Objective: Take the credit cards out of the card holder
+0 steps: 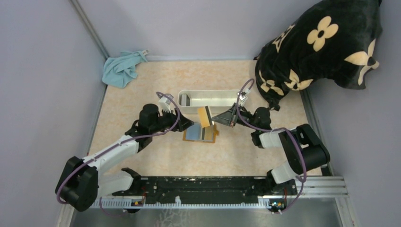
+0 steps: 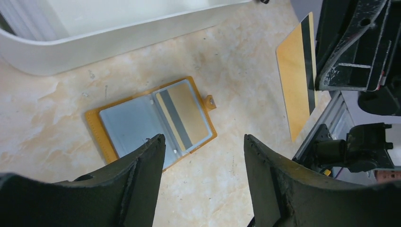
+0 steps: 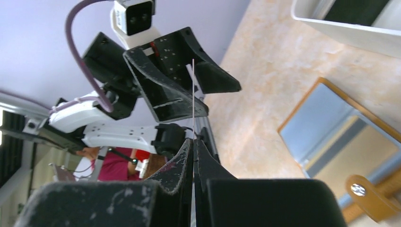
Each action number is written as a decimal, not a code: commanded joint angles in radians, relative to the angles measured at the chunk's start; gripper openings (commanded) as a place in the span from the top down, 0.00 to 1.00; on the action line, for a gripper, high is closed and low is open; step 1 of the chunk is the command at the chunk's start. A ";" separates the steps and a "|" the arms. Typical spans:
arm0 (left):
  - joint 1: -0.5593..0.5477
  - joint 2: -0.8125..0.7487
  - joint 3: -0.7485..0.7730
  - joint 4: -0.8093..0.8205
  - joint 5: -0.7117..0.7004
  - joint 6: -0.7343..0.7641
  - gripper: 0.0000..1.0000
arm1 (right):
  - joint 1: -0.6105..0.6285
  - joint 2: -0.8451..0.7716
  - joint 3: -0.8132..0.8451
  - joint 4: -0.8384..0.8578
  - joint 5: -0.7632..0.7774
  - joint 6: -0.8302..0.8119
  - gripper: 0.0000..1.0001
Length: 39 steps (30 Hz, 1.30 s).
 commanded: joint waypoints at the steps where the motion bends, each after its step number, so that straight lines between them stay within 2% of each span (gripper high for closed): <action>1: 0.003 -0.005 -0.020 0.148 0.099 -0.009 0.32 | 0.049 0.032 0.004 0.266 -0.009 0.113 1.00; 12: 0.003 -0.043 -0.037 0.249 0.153 -0.038 0.35 | 0.086 0.074 0.017 0.334 0.021 0.147 1.00; 19: 0.004 -0.080 -0.065 0.283 0.166 -0.048 0.24 | 0.069 0.101 0.025 0.359 0.035 0.167 1.00; 34: 0.004 -0.045 -0.057 0.349 0.220 -0.080 0.25 | 0.036 0.149 0.017 0.458 0.025 0.225 1.00; 39: 0.003 -0.003 -0.053 0.406 0.236 -0.110 0.32 | 0.038 0.150 0.008 0.464 0.032 0.222 1.00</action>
